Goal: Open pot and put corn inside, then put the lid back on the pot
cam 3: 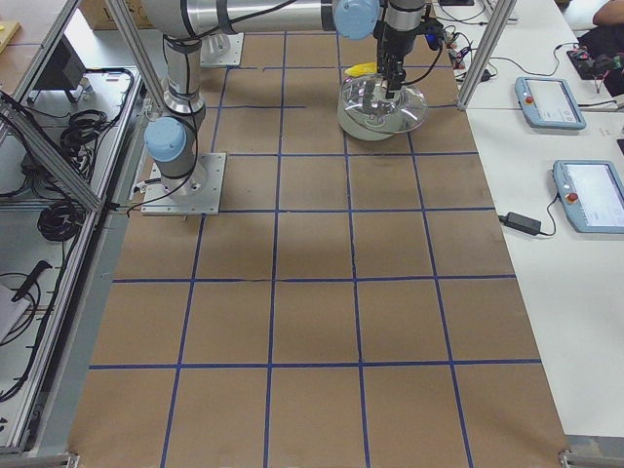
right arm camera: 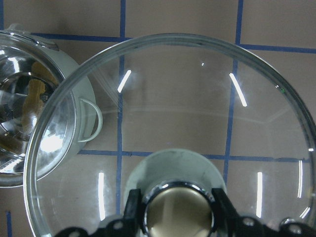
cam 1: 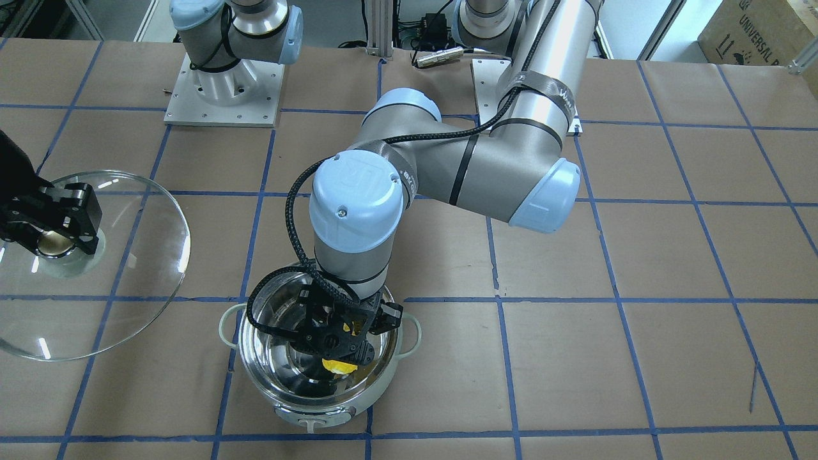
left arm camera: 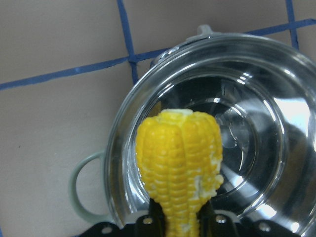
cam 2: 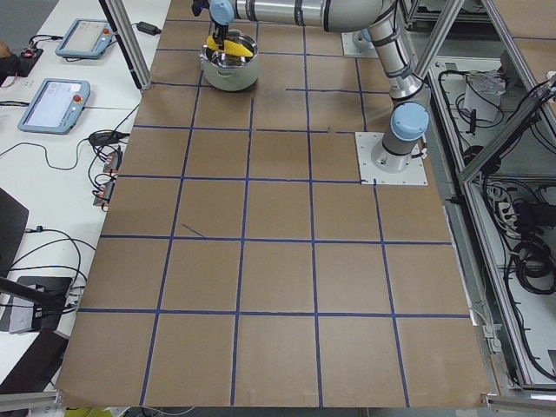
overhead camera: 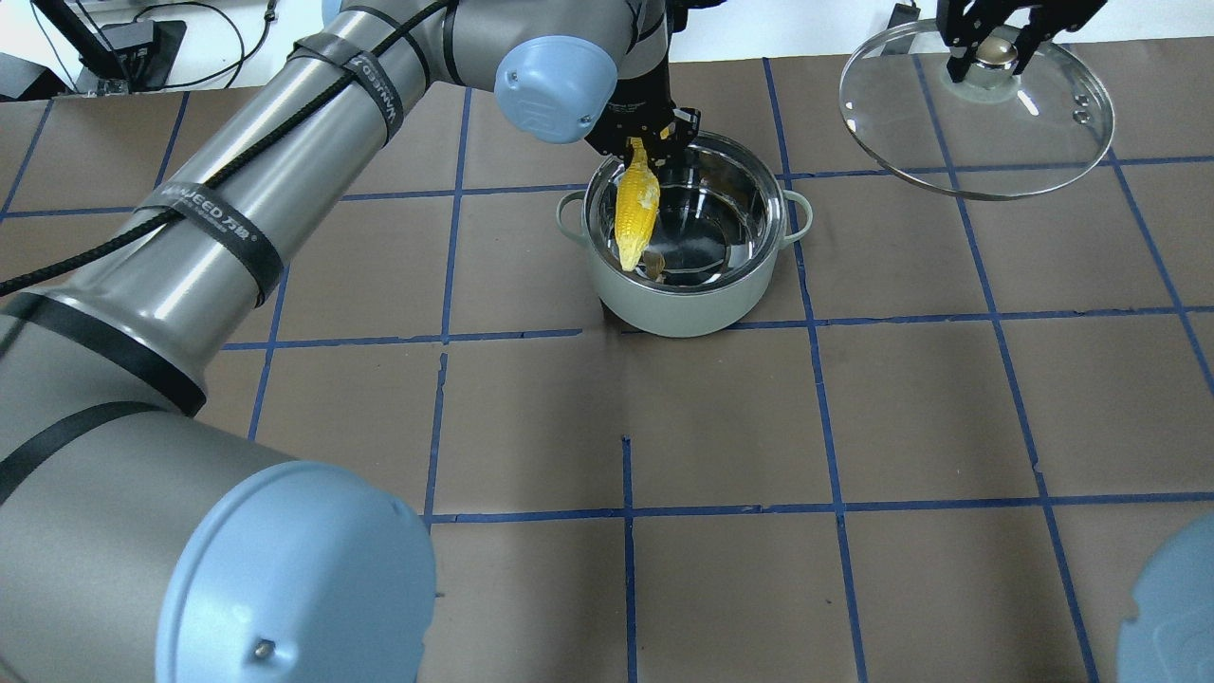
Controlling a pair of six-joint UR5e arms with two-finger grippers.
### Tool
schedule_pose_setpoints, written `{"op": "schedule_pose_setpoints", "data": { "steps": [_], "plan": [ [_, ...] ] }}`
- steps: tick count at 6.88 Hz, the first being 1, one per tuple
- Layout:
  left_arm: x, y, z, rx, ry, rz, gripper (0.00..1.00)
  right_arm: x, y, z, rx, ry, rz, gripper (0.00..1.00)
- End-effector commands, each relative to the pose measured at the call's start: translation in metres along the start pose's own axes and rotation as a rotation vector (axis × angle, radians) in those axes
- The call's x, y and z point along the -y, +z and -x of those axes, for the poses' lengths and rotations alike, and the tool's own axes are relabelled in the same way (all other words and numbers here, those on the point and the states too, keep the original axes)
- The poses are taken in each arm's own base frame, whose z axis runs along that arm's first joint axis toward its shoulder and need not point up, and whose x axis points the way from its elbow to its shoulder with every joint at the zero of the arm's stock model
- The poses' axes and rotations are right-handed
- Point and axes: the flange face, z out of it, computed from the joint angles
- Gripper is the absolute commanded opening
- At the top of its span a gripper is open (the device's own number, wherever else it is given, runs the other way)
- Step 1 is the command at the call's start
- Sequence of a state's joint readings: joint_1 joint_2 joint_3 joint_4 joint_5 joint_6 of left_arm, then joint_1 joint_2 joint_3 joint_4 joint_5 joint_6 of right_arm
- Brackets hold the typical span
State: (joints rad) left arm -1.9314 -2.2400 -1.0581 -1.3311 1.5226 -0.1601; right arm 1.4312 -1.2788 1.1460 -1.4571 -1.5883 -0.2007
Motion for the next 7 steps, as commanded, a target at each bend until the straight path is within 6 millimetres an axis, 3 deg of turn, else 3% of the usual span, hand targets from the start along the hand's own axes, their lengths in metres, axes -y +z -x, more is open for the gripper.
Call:
{"op": "schedule_pose_setpoints", "data": {
  "steps": [1, 2, 3, 5, 6, 7],
  "plan": [
    [0.008, 0.012, -0.002, 0.002, 0.0, -0.001, 0.55, 0.0, -0.002, 0.002, 0.015, 0.003, -0.007, 0.07],
    [0.013, 0.011, 0.0, -0.001, -0.003, -0.018, 0.83, 0.001, -0.001, 0.001, 0.014, -0.003, -0.005, 0.07],
    [0.016, 0.024, 0.001, 0.006, -0.004, -0.004, 1.0, 0.003, 0.0, 0.0, 0.014, -0.003, -0.004, 0.07],
    [0.017, -0.013, 0.018, -0.006, -0.026, -0.043, 1.0, 0.002, 0.002, 0.0, 0.015, -0.002, -0.001, 0.07],
    [0.01, -0.038, 0.048, 0.003, -0.052, -0.025, 1.0, -0.001, -0.002, 0.004, 0.018, 0.004, -0.008, 0.07],
    [0.005, -0.062, 0.097, 0.015, -0.101, 0.021, 1.0, 0.001, 0.002, 0.024, 0.026, 0.009, -0.001, 0.07]
  ]
}}
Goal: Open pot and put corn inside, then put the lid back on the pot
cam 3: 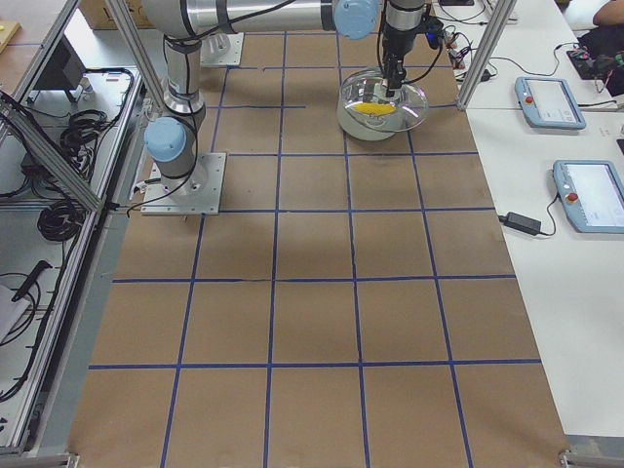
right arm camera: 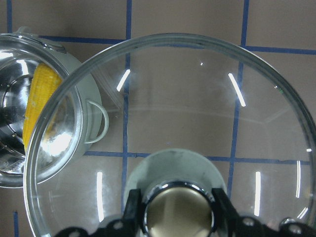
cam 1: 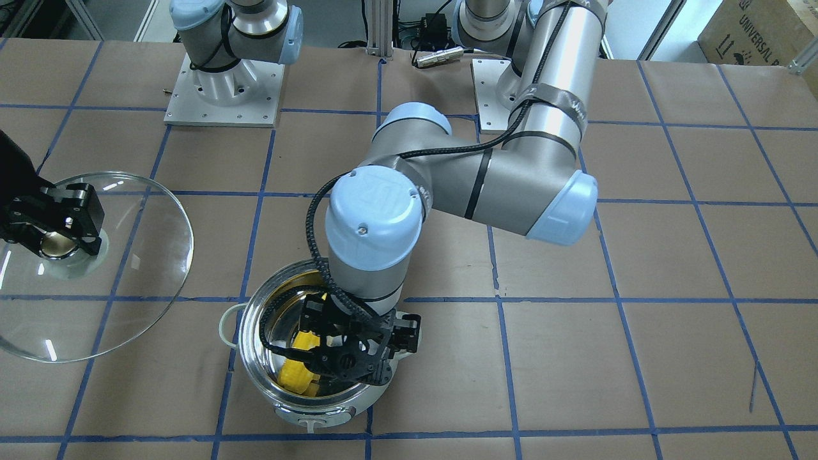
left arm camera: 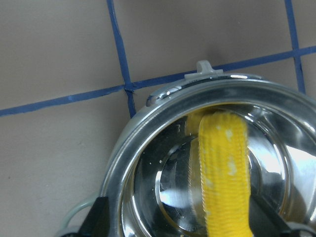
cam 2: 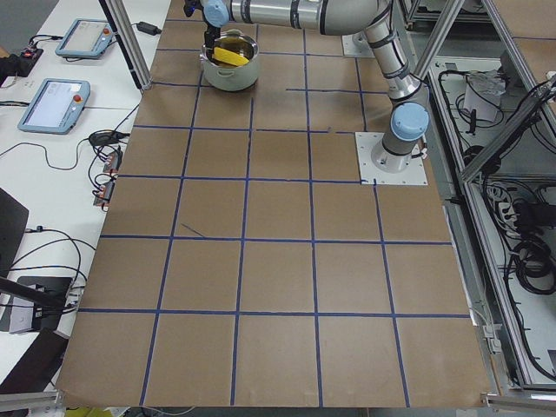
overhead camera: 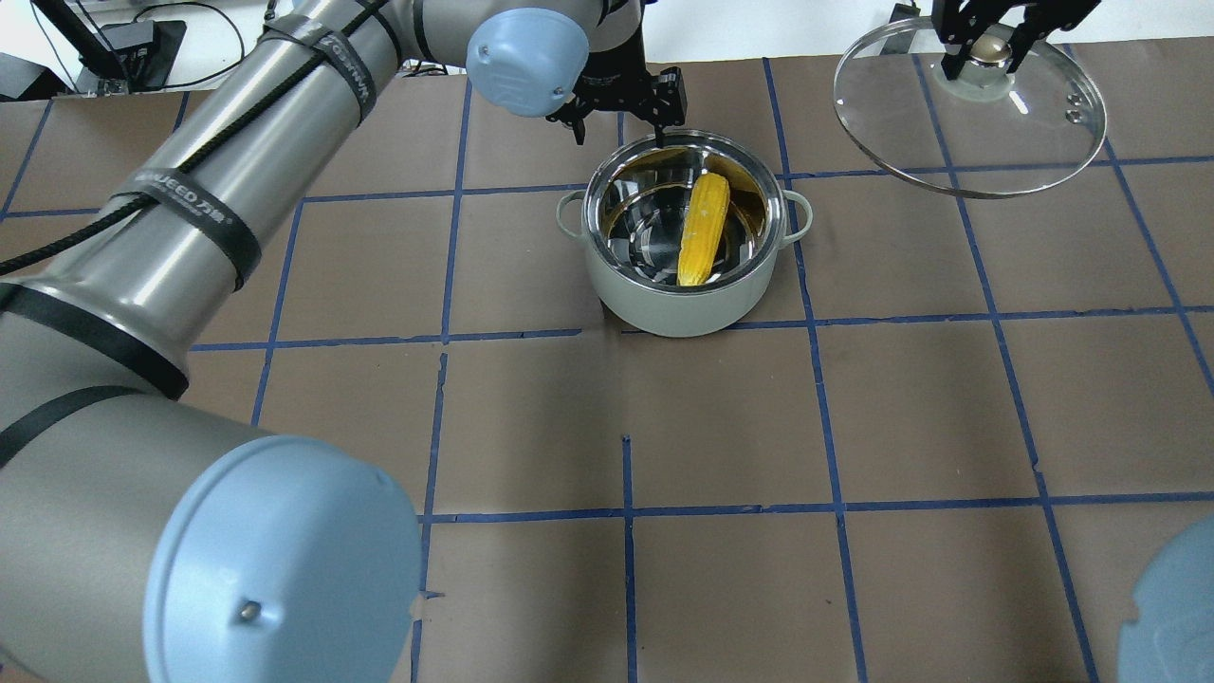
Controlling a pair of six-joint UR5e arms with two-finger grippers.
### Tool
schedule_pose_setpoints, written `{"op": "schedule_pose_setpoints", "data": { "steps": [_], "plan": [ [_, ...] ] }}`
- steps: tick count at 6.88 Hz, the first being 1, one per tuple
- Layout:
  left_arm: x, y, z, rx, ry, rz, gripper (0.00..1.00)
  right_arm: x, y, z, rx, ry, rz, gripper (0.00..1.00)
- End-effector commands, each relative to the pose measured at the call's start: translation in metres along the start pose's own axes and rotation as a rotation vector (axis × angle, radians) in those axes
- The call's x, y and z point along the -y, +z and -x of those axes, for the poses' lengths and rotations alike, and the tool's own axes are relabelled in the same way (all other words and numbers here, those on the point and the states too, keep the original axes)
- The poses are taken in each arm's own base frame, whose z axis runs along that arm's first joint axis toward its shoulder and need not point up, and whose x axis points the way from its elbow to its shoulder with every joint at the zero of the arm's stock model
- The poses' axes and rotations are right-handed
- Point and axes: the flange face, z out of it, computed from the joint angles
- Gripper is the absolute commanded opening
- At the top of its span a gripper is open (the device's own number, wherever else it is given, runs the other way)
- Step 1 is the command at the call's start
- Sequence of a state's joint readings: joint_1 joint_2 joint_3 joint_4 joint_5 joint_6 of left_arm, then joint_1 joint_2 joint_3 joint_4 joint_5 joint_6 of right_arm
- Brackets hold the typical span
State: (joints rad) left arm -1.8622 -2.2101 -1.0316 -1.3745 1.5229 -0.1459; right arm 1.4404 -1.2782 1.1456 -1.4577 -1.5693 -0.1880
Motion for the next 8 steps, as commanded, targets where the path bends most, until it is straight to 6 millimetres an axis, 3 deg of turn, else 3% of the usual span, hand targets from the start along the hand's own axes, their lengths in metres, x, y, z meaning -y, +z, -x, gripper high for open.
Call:
{"op": "schedule_pose_setpoints", "data": {
  "steps": [1, 2, 3, 4, 5, 6, 7, 8],
  "plan": [
    [-0.013, -0.051, 0.093, 0.018, -0.001, 0.082, 1.0, 0.003, 0.008, 0.05, 0.008, 0.033, -0.001, 0.07],
    [-0.03, -0.067, 0.139, 0.018, 0.094, 0.114, 1.0, 0.006, 0.018, 0.094, 0.0, 0.045, -0.014, 0.07],
    [-0.067, -0.092, 0.179, 0.033, 0.06, 0.134, 1.0, 0.012, 0.026, 0.132, -0.007, 0.047, -0.056, 0.07],
    [-0.122, -0.123, 0.196, 0.05, 0.018, 0.124, 1.0, 0.017, 0.037, 0.156, -0.007, 0.046, -0.078, 0.07],
    [-0.171, -0.144, 0.198, 0.057, -0.012, 0.117, 1.0, 0.014, 0.048, 0.174, -0.011, 0.052, -0.066, 0.06],
    [-0.194, -0.17, 0.198, 0.088, -0.038, 0.11, 1.0, 0.012, 0.068, 0.187, -0.034, 0.042, -0.087, 0.06],
    [-0.206, -0.18, 0.198, 0.123, -0.038, 0.146, 1.0, 0.006, 0.096, 0.203, -0.029, 0.039, -0.117, 0.06],
    [-0.212, -0.171, 0.196, 0.118, -0.021, 0.164, 1.0, 0.0, 0.124, 0.214, -0.018, 0.041, -0.167, 0.06]
  ]
}}
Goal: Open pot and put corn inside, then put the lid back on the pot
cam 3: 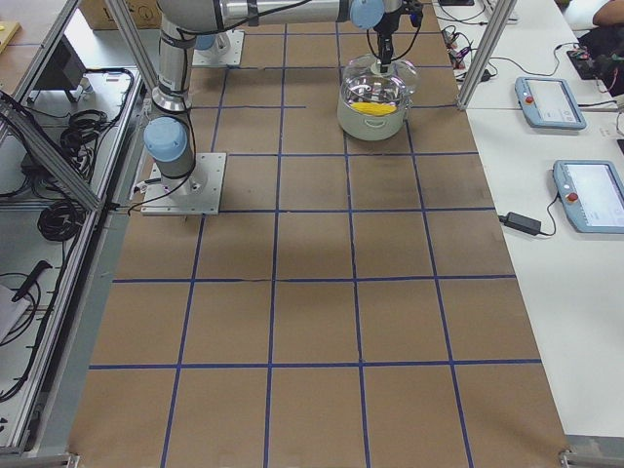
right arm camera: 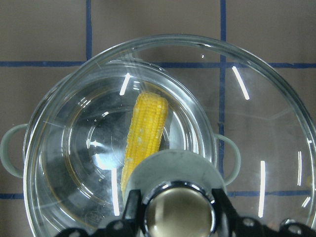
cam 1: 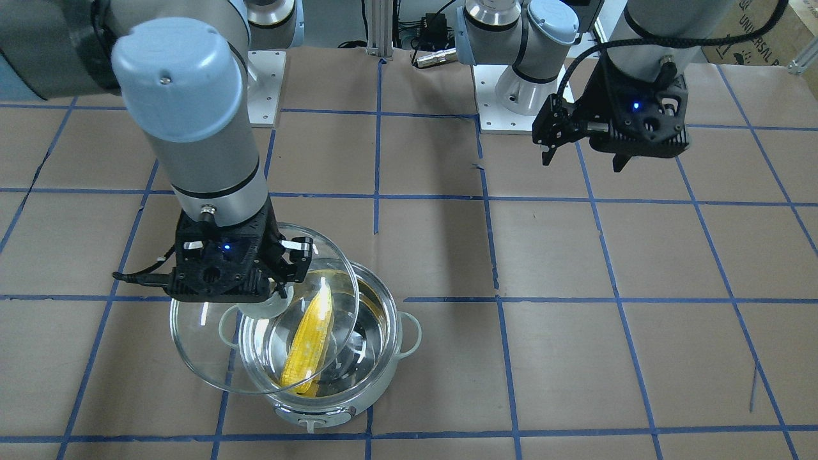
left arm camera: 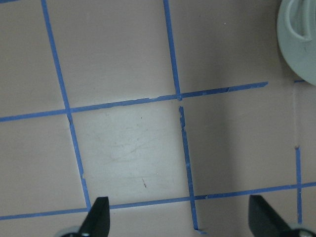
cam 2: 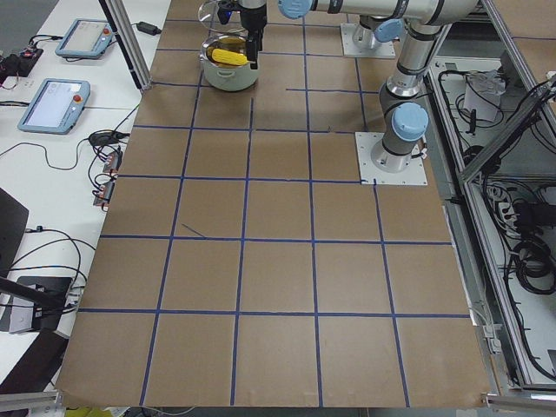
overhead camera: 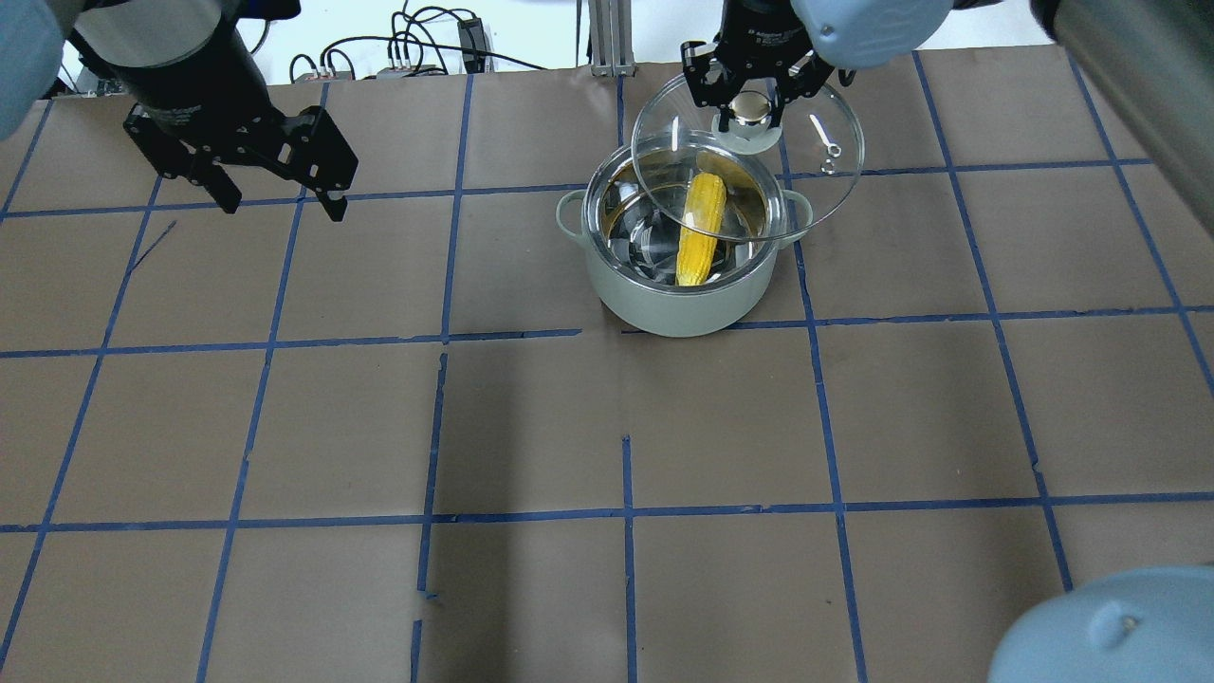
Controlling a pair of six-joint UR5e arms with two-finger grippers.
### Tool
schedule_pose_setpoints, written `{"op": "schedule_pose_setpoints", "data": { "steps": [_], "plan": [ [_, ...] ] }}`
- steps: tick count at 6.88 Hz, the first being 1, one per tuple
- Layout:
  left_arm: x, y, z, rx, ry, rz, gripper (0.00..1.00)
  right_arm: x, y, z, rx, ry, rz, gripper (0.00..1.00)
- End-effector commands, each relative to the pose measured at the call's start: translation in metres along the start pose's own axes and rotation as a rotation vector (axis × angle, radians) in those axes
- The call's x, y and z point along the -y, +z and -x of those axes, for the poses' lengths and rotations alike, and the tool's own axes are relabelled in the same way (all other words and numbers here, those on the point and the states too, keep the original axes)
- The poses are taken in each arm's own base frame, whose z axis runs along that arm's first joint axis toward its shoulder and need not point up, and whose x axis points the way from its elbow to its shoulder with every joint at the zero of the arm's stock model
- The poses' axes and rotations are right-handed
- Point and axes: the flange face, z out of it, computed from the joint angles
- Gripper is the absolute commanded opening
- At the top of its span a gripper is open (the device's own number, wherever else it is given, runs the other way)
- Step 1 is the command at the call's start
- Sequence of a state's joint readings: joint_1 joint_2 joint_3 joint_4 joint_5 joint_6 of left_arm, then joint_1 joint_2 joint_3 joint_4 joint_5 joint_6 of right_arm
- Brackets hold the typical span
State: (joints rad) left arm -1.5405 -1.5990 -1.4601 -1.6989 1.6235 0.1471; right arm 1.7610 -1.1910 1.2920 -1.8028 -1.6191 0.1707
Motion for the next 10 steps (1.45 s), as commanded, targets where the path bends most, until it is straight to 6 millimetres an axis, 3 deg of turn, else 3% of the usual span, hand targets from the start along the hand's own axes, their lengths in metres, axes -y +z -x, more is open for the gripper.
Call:
{"op": "schedule_pose_setpoints", "data": {
  "steps": [1, 3, 4, 5, 6, 10],
  "plan": [
    [-0.003, 0.022, -0.001, 0.001, 0.005, 0.039, 1.0, -0.02, 0.046, 0.024, 0.013, -0.01, -0.067, 0.06],
    [-0.014, 0.015, 0.001, 0.002, 0.01, 0.012, 1.0, -0.024, 0.052, 0.026, 0.015, -0.014, -0.049, 0.06],
    [-0.009, 0.007, 0.024, -0.049, -0.03, -0.051, 1.0, -0.025, 0.059, 0.029, 0.016, -0.02, -0.038, 0.06],
    [-0.002, 0.007, 0.022, -0.115, -0.051, -0.099, 1.0, -0.026, 0.066, 0.037, 0.024, -0.031, -0.029, 0.06],
    [-0.004, 0.002, 0.022, -0.051, -0.101, -0.097, 1.0, -0.027, 0.072, 0.046, 0.025, -0.043, -0.027, 0.06],
    [0.0, 0.006, 0.014, 0.005, -0.121, -0.073, 1.0, -0.024, 0.081, 0.047, 0.023, -0.045, -0.011, 0.06]
  ]
}}
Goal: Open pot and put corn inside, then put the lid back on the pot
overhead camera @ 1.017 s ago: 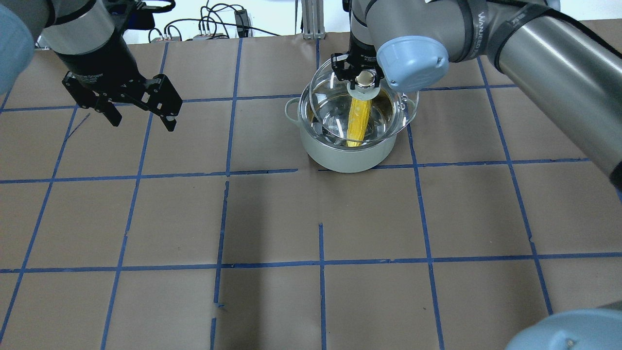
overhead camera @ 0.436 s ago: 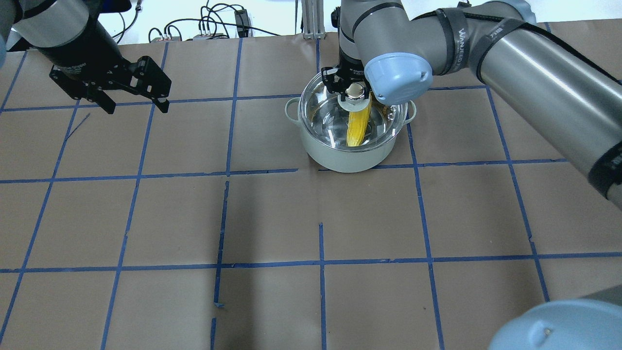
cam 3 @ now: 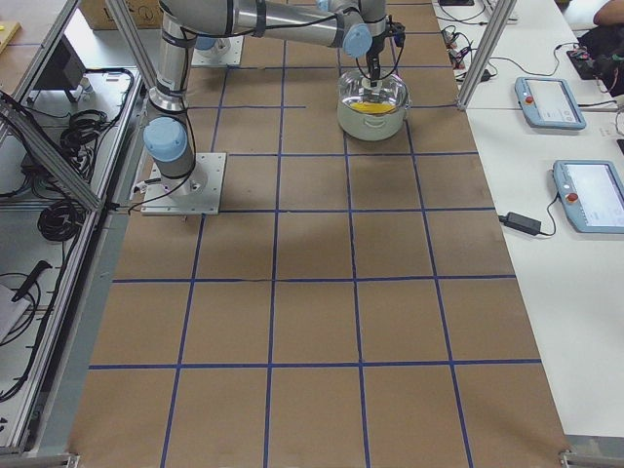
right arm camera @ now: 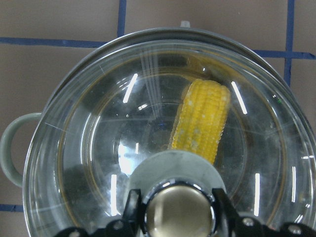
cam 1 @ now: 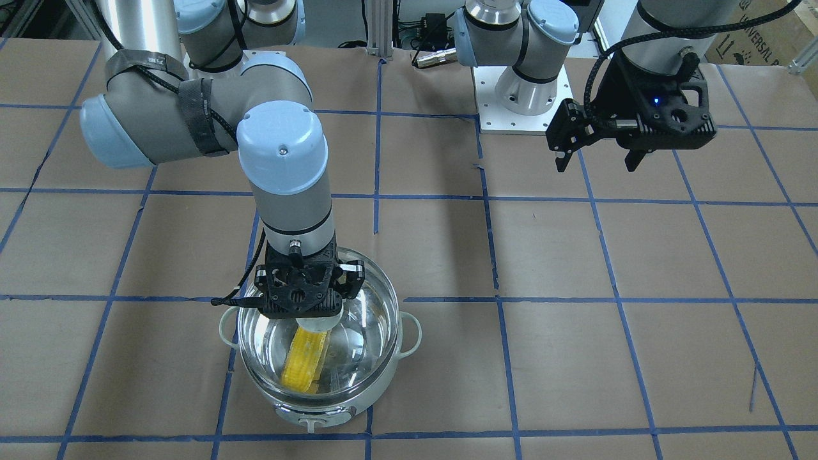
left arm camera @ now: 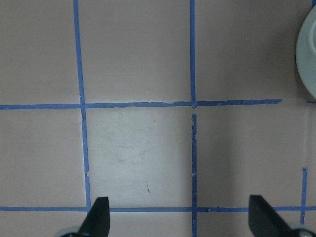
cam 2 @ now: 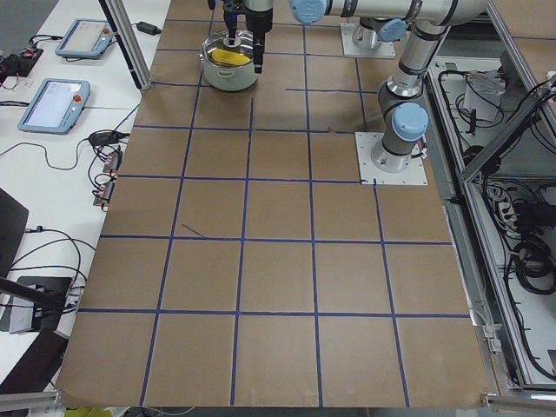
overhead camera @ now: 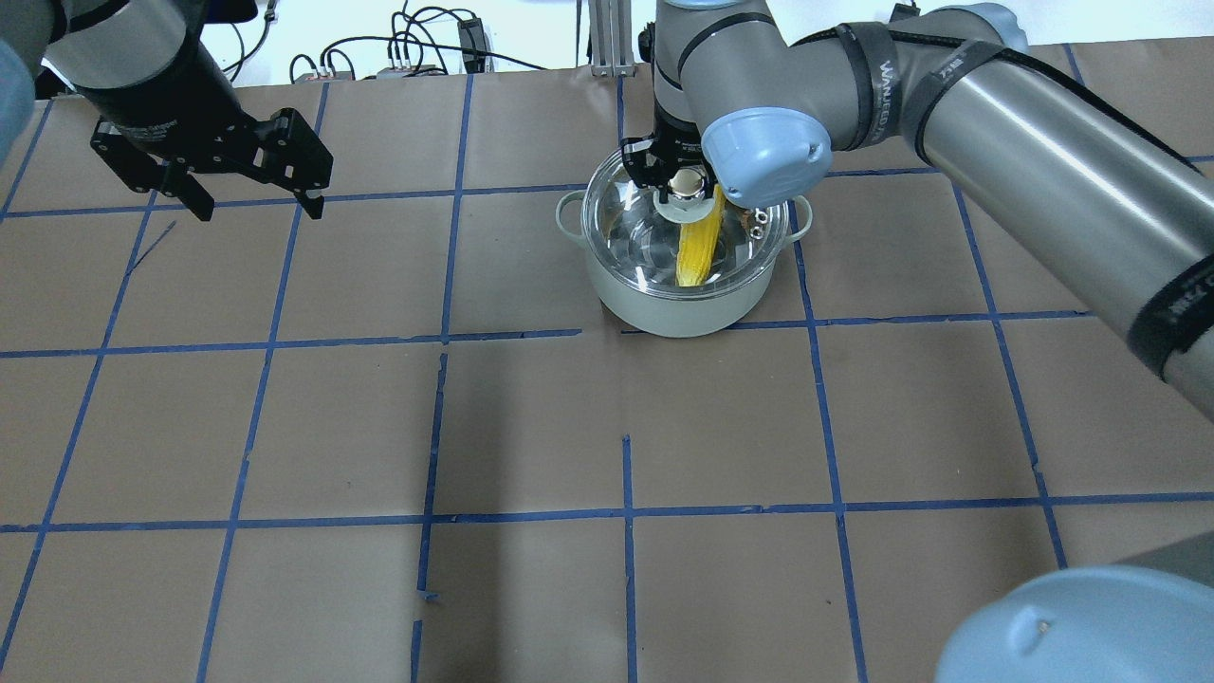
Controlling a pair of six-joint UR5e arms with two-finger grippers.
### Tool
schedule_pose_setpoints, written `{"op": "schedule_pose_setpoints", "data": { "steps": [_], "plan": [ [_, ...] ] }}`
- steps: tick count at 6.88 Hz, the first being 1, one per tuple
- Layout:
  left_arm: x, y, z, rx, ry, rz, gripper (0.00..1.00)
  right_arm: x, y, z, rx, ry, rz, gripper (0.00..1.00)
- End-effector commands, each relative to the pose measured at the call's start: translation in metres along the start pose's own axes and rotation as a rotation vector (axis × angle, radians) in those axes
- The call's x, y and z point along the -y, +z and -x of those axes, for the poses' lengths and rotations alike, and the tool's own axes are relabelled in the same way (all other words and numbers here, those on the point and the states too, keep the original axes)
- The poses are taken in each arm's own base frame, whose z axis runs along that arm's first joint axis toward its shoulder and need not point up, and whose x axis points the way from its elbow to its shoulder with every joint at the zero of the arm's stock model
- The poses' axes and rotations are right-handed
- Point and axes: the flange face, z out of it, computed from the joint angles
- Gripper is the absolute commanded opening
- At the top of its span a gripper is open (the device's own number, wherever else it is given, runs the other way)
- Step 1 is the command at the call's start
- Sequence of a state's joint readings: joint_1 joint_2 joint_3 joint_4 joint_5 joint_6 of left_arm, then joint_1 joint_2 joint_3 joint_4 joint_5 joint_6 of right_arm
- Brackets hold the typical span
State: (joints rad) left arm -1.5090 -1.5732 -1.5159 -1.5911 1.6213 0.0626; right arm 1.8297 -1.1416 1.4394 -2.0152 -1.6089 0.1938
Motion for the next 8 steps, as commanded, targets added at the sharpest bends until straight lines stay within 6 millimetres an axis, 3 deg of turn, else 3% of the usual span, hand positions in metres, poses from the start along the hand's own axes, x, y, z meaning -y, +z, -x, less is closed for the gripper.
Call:
{"op": "schedule_pose_setpoints", "data": {
  "steps": [1, 5, 8],
  "plan": [
    [-0.001, 0.004, -0.001, -0.003, 0.0, 0.007, 1.0, 0.001, 0.004, 0.001, 0.0, -0.001, 0.006, 0.06],
    [-0.003, 0.004, -0.003, -0.002, 0.002, 0.003, 1.0, 0.011, -0.006, 0.002, 0.002, -0.002, -0.019, 0.06],
    [-0.003, 0.004, -0.003, 0.0, 0.014, 0.0, 1.0, 0.011, -0.004, 0.002, 0.001, -0.002, -0.012, 0.06]
  ]
}}
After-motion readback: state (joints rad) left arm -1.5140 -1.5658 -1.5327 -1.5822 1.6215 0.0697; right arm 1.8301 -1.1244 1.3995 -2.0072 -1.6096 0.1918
